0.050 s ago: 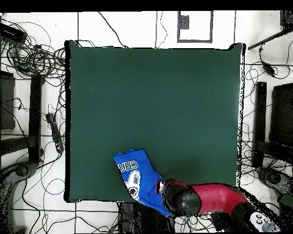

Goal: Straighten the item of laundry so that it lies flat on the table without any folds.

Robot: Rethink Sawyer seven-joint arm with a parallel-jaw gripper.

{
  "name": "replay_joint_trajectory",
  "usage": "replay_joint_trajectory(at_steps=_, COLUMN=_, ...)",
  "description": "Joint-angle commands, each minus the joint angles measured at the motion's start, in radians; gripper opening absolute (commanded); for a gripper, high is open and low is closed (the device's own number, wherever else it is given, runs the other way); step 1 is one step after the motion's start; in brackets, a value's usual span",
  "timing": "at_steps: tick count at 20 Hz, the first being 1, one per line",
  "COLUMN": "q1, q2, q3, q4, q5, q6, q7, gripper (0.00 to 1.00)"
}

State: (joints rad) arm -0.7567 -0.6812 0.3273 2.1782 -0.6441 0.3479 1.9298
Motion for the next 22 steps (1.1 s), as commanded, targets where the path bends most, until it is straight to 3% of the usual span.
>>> replay_joint_trajectory(at_steps=1, q1=-0.003, q2=0.042, q3=0.125, q4=-0.102, q5=-0.031, q6=0.123, q7=-0.161, gripper=1.00)
replay_joint_trajectory(at_steps=22, q1=-0.060, q2=0.037, q3=0.148, q4=-0.039, q5=-0.077, q6=0.127, q7=-0.162, gripper=1.00)
